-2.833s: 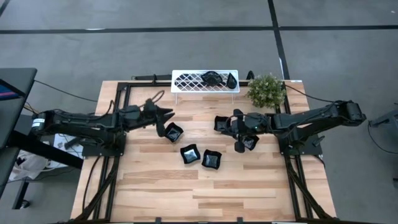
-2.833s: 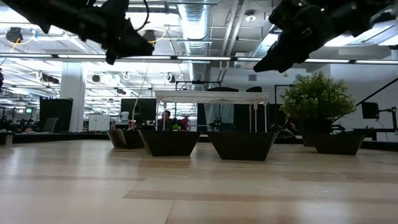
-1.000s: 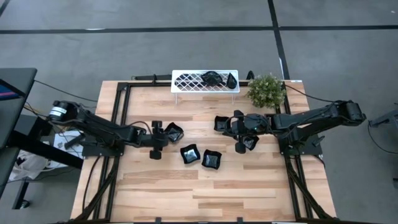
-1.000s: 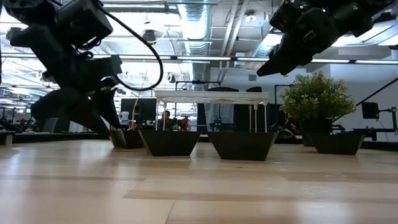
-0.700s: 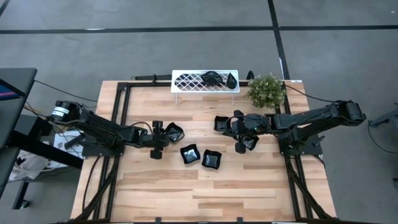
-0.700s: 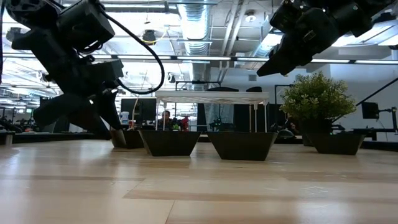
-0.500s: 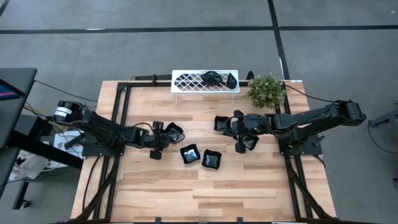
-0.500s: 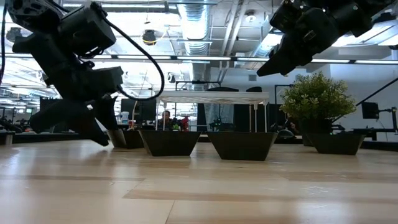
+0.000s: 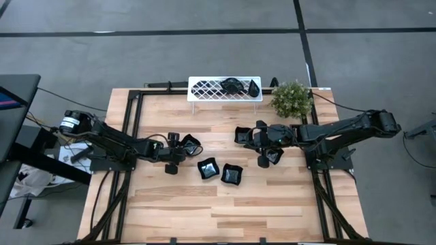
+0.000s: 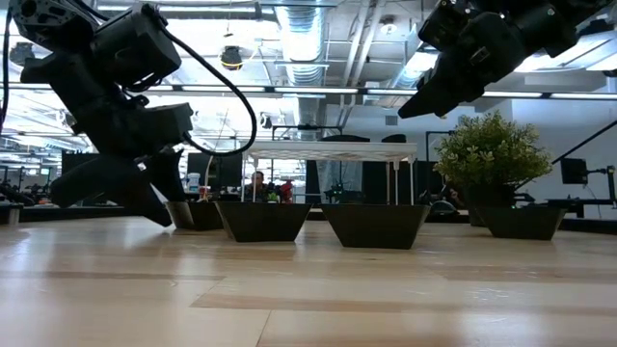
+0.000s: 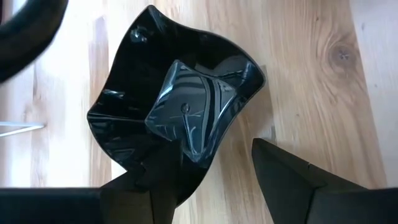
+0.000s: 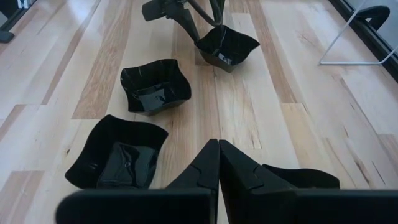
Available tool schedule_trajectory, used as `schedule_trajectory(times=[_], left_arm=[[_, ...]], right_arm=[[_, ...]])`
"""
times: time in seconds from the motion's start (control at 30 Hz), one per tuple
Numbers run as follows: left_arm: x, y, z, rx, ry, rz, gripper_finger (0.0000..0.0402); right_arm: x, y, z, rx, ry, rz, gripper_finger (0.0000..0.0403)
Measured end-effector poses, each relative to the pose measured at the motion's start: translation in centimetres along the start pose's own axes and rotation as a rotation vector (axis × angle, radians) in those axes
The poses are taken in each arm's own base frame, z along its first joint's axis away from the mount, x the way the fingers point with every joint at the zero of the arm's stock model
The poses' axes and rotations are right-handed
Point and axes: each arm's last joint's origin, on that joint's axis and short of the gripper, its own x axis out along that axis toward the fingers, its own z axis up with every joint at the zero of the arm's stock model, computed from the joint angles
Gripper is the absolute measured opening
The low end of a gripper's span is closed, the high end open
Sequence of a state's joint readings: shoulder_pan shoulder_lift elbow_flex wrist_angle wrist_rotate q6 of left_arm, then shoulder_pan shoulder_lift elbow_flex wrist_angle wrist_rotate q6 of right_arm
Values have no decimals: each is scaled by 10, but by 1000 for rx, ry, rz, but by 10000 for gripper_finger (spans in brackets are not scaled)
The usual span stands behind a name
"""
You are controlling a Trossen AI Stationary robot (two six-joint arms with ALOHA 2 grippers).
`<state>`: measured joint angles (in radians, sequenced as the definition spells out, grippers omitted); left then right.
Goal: Pick & Place Mini shaped plates
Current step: Put the distorted square plate on the shelf
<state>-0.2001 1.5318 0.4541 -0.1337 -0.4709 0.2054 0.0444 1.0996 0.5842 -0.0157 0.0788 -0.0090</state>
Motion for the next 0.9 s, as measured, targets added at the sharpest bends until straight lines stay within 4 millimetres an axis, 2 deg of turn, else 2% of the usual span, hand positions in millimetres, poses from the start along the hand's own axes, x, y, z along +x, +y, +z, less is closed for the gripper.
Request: schedule_trajectory(times=[0.43,0.9], left_arm=[[0,0,1,-5,-10,2,188],[0,0,2,-9,-18,3,82]], right_arm=[[0,0,0,2,0,0,0],[0,0,0,2,0,0,0]])
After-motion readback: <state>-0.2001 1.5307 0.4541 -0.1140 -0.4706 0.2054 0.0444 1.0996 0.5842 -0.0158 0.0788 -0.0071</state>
